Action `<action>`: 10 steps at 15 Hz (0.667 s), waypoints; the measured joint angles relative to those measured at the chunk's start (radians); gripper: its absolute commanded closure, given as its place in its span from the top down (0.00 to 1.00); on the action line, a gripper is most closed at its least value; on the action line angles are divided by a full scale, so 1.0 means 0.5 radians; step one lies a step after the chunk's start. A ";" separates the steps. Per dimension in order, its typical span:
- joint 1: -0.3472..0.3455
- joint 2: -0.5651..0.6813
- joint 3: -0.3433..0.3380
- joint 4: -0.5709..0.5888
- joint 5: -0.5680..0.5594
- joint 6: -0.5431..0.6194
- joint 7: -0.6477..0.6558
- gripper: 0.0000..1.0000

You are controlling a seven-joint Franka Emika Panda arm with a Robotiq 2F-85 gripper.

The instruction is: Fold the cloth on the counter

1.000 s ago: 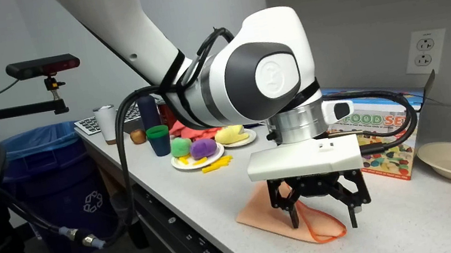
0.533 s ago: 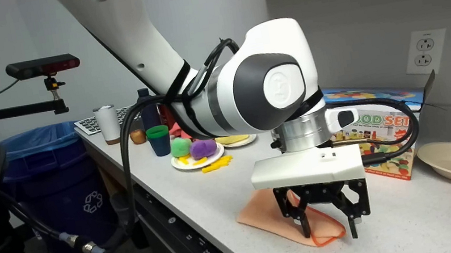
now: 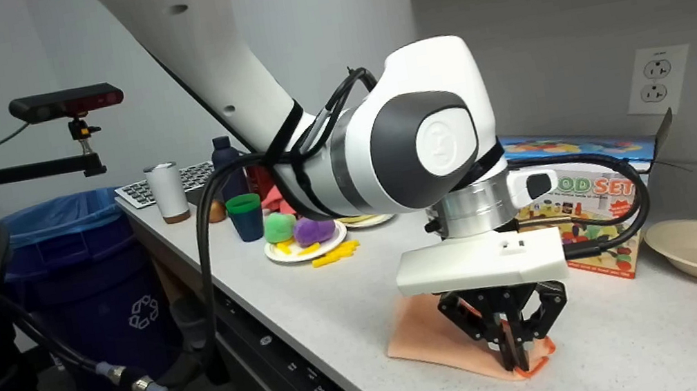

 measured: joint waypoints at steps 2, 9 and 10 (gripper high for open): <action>0.000 0.004 0.000 0.006 0.000 0.000 0.002 0.00; 0.003 0.001 0.004 0.016 -0.036 0.000 0.048 0.00; 0.012 -0.004 0.004 0.022 -0.097 0.000 0.093 0.00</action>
